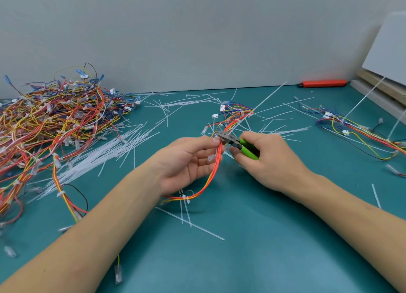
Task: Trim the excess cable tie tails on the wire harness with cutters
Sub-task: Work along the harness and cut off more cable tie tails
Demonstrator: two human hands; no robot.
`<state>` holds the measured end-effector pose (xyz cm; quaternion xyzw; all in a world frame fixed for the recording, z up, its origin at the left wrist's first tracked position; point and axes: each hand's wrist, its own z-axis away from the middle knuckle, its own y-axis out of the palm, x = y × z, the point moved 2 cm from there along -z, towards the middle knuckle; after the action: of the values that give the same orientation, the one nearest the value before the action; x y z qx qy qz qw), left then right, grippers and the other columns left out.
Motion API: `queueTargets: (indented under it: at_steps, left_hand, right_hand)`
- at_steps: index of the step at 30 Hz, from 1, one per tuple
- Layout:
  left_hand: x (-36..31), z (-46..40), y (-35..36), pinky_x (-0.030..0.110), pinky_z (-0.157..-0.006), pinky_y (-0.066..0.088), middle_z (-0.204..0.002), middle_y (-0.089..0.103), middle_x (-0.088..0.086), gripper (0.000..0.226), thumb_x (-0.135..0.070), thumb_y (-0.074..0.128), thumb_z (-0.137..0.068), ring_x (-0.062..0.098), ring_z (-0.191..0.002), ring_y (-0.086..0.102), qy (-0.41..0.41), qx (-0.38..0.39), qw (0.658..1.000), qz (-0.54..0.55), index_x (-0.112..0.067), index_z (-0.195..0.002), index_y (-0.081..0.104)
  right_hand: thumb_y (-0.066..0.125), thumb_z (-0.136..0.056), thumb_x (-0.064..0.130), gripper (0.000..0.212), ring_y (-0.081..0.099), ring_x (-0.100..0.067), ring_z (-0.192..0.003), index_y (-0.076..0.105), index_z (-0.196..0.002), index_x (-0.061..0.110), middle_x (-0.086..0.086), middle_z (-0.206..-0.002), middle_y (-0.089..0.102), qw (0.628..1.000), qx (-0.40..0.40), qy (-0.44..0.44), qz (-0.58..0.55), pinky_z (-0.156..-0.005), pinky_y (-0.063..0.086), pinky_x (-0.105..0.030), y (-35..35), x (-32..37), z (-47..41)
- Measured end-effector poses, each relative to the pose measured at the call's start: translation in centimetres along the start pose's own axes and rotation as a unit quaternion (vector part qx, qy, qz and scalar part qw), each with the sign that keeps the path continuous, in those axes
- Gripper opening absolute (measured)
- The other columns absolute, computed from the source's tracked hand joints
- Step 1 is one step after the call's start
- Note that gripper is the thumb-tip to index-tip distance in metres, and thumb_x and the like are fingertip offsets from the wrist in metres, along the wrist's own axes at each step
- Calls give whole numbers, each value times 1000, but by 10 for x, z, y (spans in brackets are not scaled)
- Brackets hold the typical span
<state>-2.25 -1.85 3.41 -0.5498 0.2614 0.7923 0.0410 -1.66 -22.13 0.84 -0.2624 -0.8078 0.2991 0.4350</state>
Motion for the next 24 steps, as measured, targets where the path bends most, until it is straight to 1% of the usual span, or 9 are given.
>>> queueTargets:
  at_steps: [4,7,11,13,16,20,24]
  left_hand:
    - [-3,3,-1,18,-60,56,-84,74,4,13,-19,74,-78,9,-67,67,-14,12,1000,-4,-11,-83,82]
    - [-6,6,-1,18,-62,58,-85,75,3,14,-19,72,-79,9,-70,69,-29,33,999,-15,-10,-83,82]
    - [-6,6,-1,18,-63,59,-86,76,3,15,-18,71,-81,9,-71,71,-36,37,999,-9,-9,-86,83]
    - [-5,6,1,19,-62,59,-83,75,2,14,-19,72,-80,8,-68,70,-31,31,999,-11,-10,-84,82]
    - [-4,4,2,19,-61,59,-82,75,3,13,-20,75,-75,8,-66,69,-19,6,1000,-4,-12,-81,83]
    - [-3,2,2,19,-58,58,-79,73,3,13,-20,76,-73,8,-63,67,-6,-14,1000,-1,-12,-80,82]
    - [-4,3,2,19,-56,57,-75,69,2,10,-21,75,-73,6,-58,64,12,-23,1000,-14,-13,-77,81]
  right_hand:
    - [62,-95,47,36,40,-14,-55,46,-72,24,9,-60,48,1000,7,-2,-5,-53,35,-32,0,0,0]
    - [59,-92,50,35,40,-14,-56,47,-72,23,7,-59,46,1000,10,-3,-13,-54,38,-35,0,3,1]
    - [61,-94,47,35,41,-14,-57,48,-73,23,5,-59,47,1000,12,-6,-13,-54,38,-34,-1,3,0]
    - [62,-95,47,35,42,-14,-57,48,-73,22,5,-59,48,1000,13,-7,-9,-54,38,-33,-2,2,0]
    - [60,-94,51,34,44,-14,-59,51,-76,23,6,-62,50,1000,13,-4,-5,-55,39,-31,-2,2,0]
    - [54,-90,59,36,49,-13,-65,55,-81,24,6,-66,53,1000,15,-3,3,-60,43,-33,-1,4,0]
    - [50,-89,64,37,51,-10,-70,52,-80,28,8,-67,52,1000,23,-8,11,-60,38,-27,0,6,-1]
